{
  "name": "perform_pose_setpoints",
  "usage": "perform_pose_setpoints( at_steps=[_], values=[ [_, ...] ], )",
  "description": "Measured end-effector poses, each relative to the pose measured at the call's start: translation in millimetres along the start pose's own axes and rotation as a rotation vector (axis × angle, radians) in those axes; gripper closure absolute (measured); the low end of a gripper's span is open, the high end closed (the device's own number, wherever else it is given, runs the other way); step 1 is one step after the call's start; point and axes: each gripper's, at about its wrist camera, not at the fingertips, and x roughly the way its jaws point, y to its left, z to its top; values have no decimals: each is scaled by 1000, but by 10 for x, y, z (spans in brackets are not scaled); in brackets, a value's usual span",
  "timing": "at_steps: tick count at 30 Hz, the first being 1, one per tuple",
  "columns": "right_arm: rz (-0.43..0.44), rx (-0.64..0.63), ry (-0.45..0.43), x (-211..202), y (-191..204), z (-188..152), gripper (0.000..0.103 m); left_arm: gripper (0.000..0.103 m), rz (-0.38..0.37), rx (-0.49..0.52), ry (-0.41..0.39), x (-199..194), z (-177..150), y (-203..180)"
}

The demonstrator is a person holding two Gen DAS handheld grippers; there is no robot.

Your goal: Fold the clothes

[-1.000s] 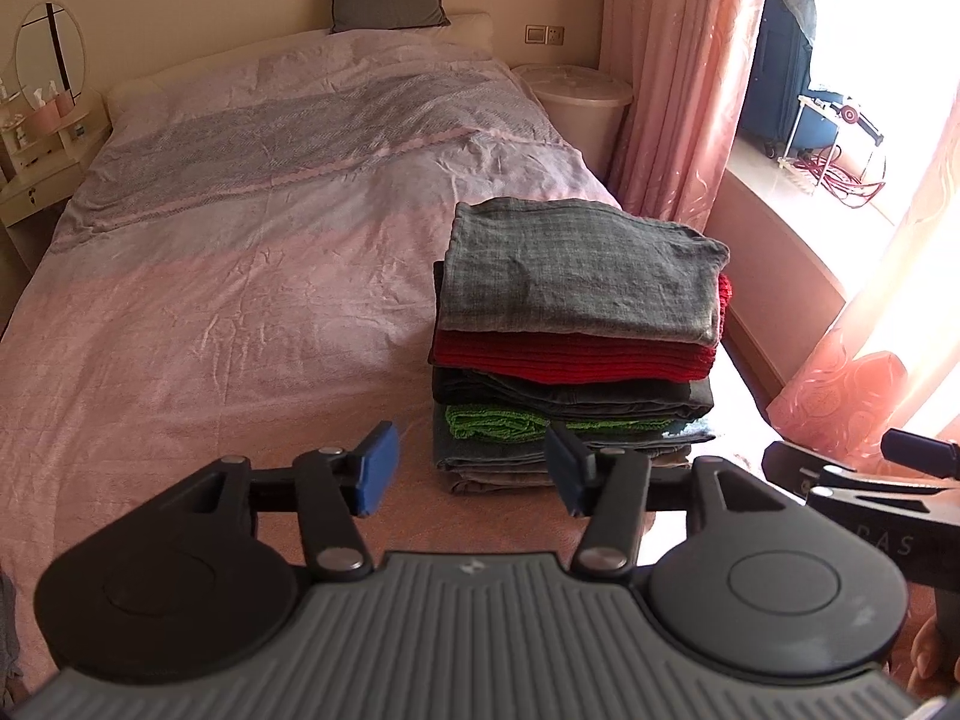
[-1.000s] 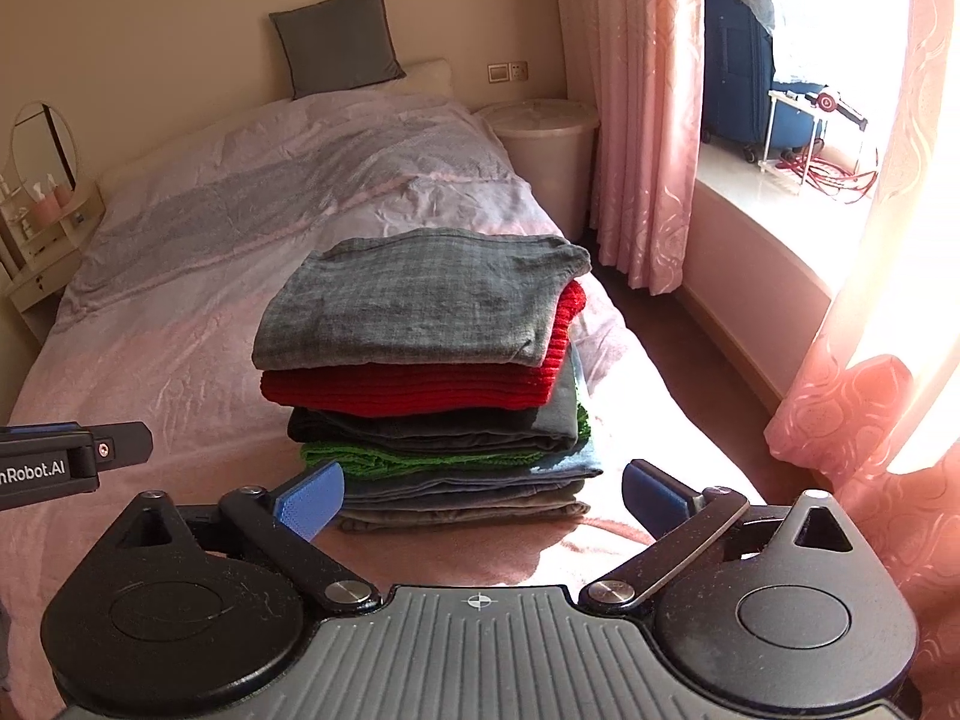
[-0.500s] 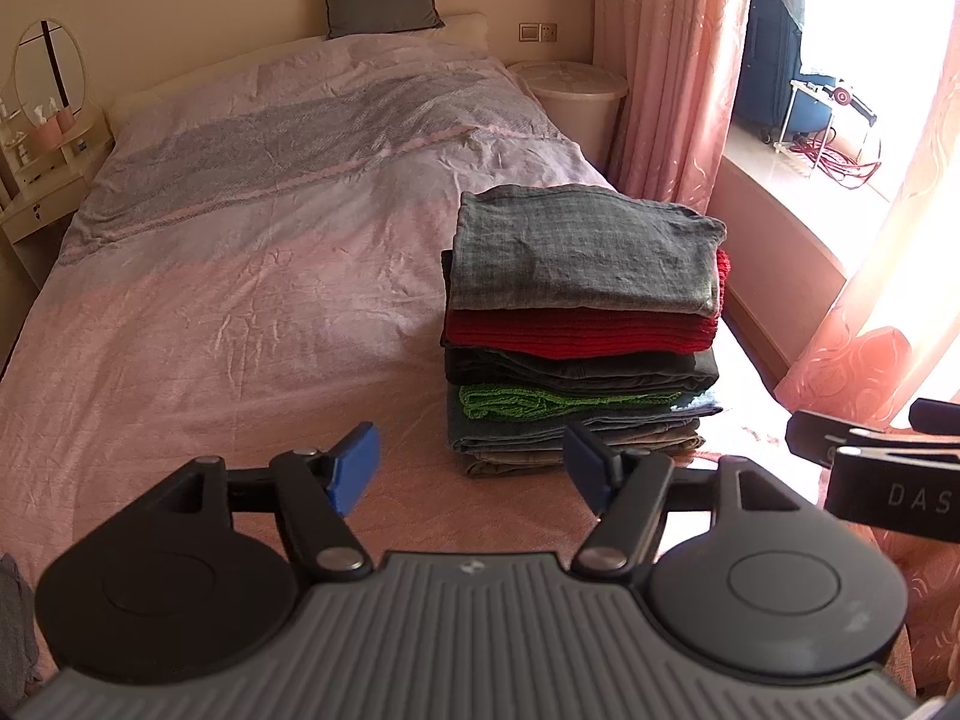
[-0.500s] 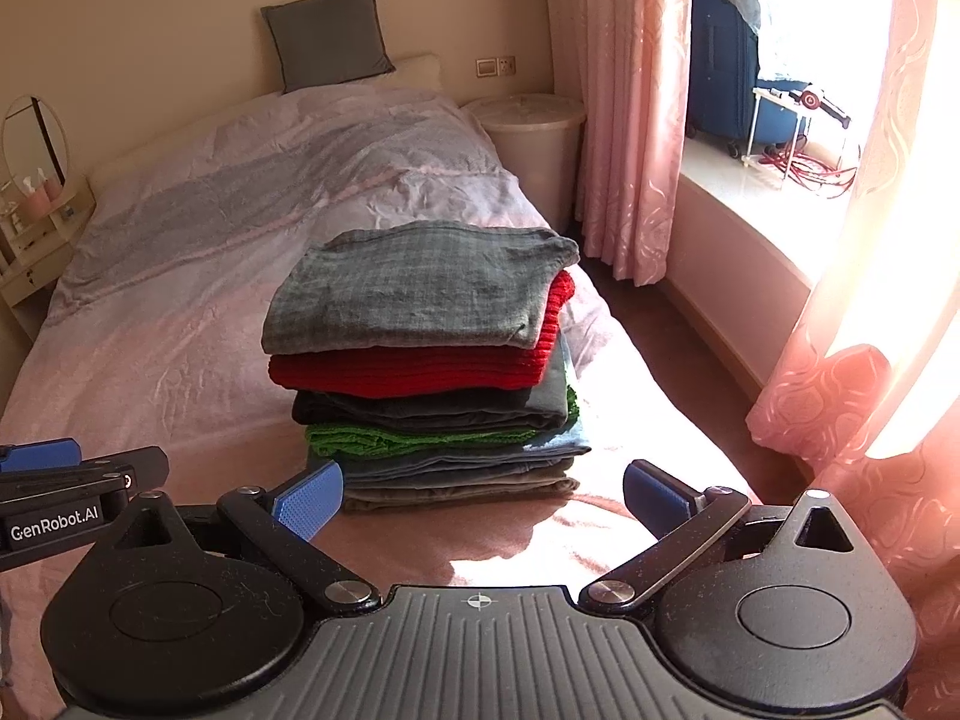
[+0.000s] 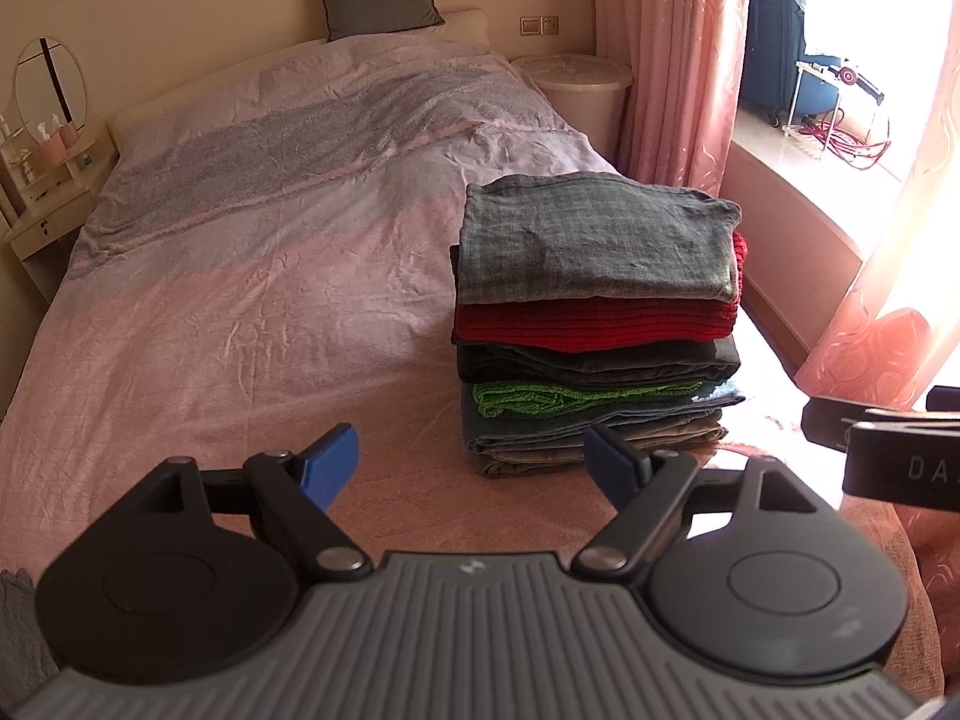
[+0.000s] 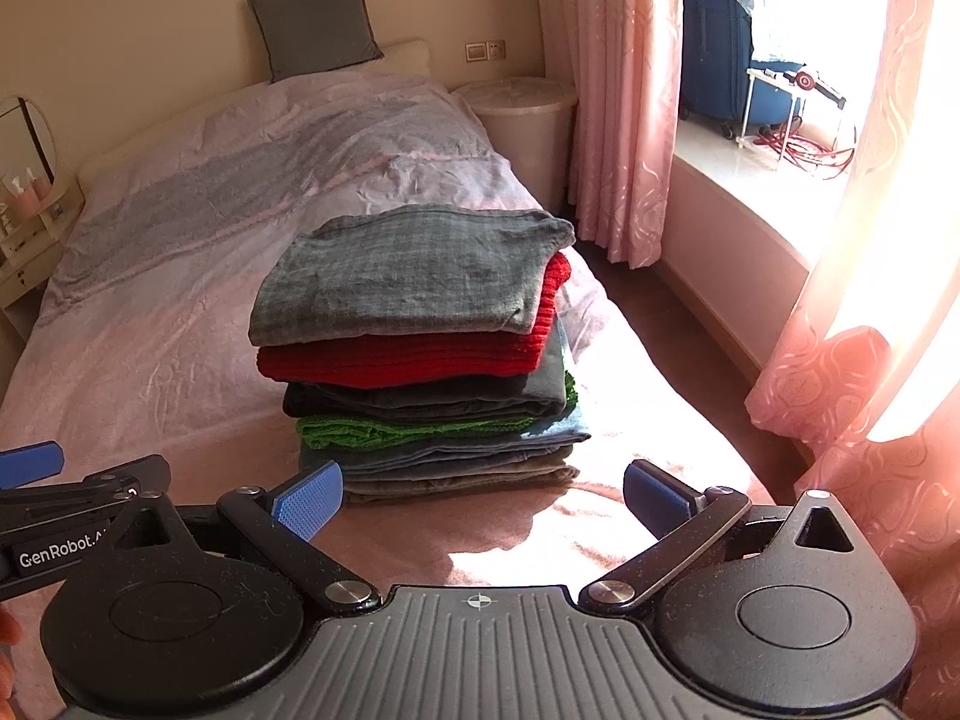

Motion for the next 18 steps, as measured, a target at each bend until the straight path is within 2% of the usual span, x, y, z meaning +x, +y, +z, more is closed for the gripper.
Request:
perform_pose_setpoints(
  at_steps=[18],
  values=[
    [-4, 17, 79, 450, -129, 77, 1, 23, -23, -18, 59, 467, 48, -94]
  ],
)
